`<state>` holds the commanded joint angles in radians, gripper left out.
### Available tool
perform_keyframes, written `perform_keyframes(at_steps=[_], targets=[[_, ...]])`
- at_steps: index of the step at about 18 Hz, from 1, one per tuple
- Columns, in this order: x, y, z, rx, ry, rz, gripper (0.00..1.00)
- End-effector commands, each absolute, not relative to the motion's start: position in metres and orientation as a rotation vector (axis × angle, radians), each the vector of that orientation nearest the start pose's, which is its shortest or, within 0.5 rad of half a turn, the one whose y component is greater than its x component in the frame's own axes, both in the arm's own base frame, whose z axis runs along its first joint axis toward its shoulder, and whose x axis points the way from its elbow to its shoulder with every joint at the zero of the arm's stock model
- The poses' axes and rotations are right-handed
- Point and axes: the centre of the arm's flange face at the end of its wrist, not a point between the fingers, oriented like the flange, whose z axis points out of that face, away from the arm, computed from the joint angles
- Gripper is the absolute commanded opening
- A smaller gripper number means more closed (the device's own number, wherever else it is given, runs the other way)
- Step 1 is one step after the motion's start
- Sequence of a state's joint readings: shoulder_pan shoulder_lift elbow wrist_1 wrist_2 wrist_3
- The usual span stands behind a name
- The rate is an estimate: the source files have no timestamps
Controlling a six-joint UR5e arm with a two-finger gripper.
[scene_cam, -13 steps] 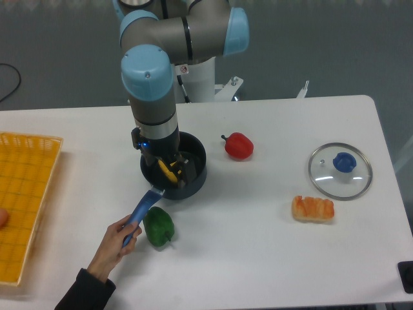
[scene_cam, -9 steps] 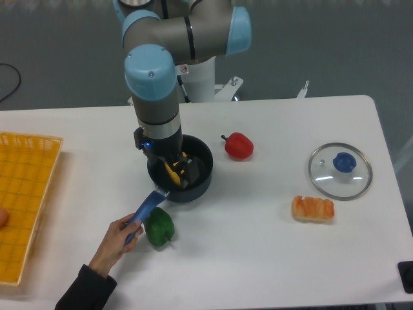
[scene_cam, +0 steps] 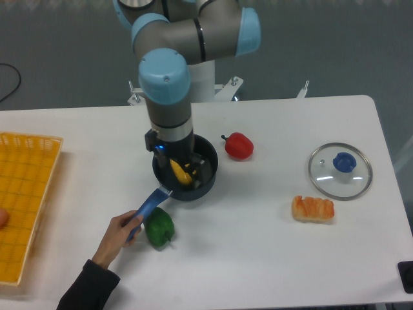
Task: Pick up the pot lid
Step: 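Raise the gripper out of the dark saucepan and open it, then move the open gripper over toward the glass lid's blue knob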
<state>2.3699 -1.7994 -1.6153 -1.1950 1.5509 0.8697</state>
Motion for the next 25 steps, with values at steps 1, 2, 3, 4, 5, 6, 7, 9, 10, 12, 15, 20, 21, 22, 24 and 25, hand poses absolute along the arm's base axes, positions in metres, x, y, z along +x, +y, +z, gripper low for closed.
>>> perform_keyframes(at_steps=[1,2,3,4,5,6,7,9,10,12,15,20,21,22,24,25], targets=[[-0.329,0.500,0.382,-3.056,0.116,0.096,1.00],[-0.333,0.497,0.382,-3.057,0.135,0.096,1.00],[-0.337,0.494,0.381,-3.060,0.149,0.096,1.00],[-0.341,0.490,0.381,-3.061,0.149,0.093,1.00],[-0.344,0.488,0.381,-3.060,0.147,0.093,1.00],[-0.345,0.486,0.382,-3.058,0.154,0.094,1.00],[-0.349,0.485,0.381,-3.058,0.166,0.092,1.00],[-0.352,0.483,0.381,-3.059,0.192,0.096,1.00],[-0.354,0.482,0.380,-3.060,0.197,0.095,1.00],[-0.355,0.481,0.380,-3.059,0.227,0.100,1.00],[-0.362,0.476,0.380,-3.057,0.211,0.096,1.00],[-0.392,0.452,0.370,-3.079,0.341,0.100,1.00],[-0.402,0.439,0.363,-3.090,0.428,0.096,1.00],[-0.412,0.428,0.361,-3.087,0.498,0.093,1.00],[-0.425,0.415,0.360,-3.080,0.582,0.092,1.00],[-0.433,0.406,0.358,-3.086,0.584,0.090,1.00]])
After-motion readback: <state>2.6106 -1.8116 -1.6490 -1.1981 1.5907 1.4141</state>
